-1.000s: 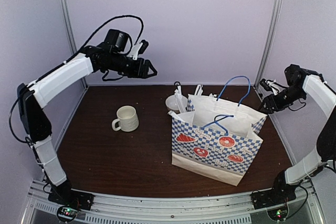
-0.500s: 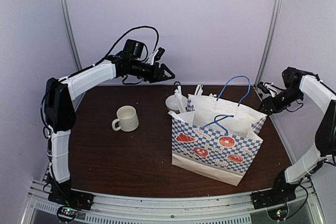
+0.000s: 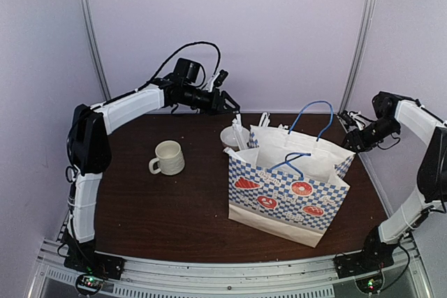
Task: Pack the takeout coffee
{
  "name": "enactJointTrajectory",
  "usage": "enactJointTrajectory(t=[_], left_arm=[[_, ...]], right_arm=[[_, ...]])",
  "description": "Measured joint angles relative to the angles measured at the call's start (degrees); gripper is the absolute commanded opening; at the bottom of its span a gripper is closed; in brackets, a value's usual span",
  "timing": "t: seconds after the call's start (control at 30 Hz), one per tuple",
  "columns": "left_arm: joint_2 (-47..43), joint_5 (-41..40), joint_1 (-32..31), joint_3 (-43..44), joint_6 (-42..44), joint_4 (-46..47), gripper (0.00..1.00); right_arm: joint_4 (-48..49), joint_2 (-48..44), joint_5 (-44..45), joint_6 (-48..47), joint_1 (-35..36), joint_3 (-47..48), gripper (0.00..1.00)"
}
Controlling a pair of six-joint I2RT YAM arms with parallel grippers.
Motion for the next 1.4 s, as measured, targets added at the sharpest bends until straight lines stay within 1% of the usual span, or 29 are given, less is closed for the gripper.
enactJointTrajectory(t=[0.17,0.27,0.3,0.37,0.5,0.67,0.93,1.1,1.2,1.4], left_arm=[[2.0,0.3,-1.3,1.3,0.6,-1.3,0.37],[2.6,0.7,-2.0,1.8,0.7,-1.9,0.36],[2.6,0.9,-2.1,1.8,0.8,-2.1,0.38],[2.6,1.0,-2.3,1.8,0.9,-2.4,0.45],[2.2,0.2,-2.4,1.2,1.0,-1.9,0.55],[-0.6,-1.2,-2.4,-2.1,1.2,-1.3,0.57],[-3.1,-1.1,-2.4,-2.2,1.2,-0.7,0.56],[-3.0,-1.0,-2.4,-1.9,1.3,-2.5,0.52],[-2.8,-0.8,-2.4,-1.3,1.4,-3.6,0.48],[-1.7,-0.5,-2.5,0.4,1.3,-4.1,0.44]], right_arm=[[0.0,0.2,0.0,0.0,0.0,0.1,0.59],[0.0,0.2,0.0,0.0,0.0,0.2,0.59],[0.0,0.2,0.0,0.0,0.0,0.2,0.59],[0.0,0.2,0.0,0.0,0.0,0.2,0.59],[0.0,0.2,-0.1,0.0,0.0,0.2,0.59],[0.0,0.2,-0.2,0.0,0.0,0.2,0.59],[0.0,0.2,-0.5,0.0,0.0,0.1,0.59],[0.0,0.3,-1.0,0.0,0.0,0.1,0.59],[0.0,0.3,-1.2,0.0,0.0,0.1,0.59],[0.0,0.3,-1.3,0.0,0.0,0.1,0.59]])
